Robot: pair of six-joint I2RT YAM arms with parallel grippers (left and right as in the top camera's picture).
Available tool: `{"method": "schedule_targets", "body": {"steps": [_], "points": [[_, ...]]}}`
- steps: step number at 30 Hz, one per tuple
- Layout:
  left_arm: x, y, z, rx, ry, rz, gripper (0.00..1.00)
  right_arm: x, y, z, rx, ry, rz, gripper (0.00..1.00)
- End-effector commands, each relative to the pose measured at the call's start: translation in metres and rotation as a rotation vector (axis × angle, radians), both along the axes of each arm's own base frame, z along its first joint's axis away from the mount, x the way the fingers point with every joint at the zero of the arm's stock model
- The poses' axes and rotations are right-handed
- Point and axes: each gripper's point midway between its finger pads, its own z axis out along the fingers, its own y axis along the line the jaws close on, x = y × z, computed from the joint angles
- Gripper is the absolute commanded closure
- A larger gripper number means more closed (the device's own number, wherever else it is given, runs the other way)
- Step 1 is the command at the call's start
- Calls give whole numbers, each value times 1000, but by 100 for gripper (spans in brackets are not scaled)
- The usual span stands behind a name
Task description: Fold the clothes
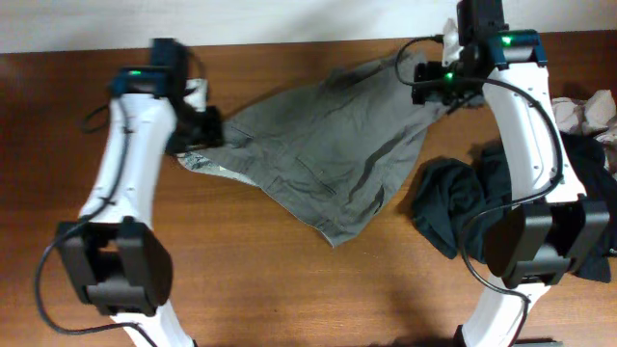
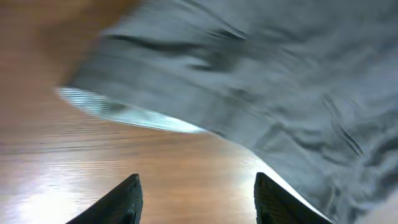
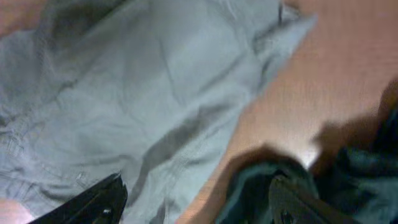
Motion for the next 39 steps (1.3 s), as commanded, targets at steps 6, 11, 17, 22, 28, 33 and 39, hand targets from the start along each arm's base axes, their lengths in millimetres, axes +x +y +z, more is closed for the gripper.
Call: {"method": "schedule_targets", "body": {"steps": [6, 11, 17, 22, 28, 33, 39], "points": [[-34, -84, -9, 223, -15, -279, 43, -13, -35, -3, 82, 59, -186, 21], [-71, -124, -41, 248, 39, -419, 43, -16, -65, -1, 162, 61, -276, 21], [-129, -161, -76, 287, 110, -634, 42, -24, -93, -1, 194, 75, -342, 21], [-156, -196, -88, 315, 61, -816, 34, -25, -95, -1, 193, 77, -345, 21], [-173, -222, -102, 352, -7, -984, 25, -25, -95, -1, 191, 77, -341, 21], [-173, -221, -119, 417, 6, -1030, 20, -25, -95, -1, 188, 75, -331, 21], [-169, -213, -143, 491, 47, -1059, 20, -26, -95, -1, 186, 75, -327, 21]]}}
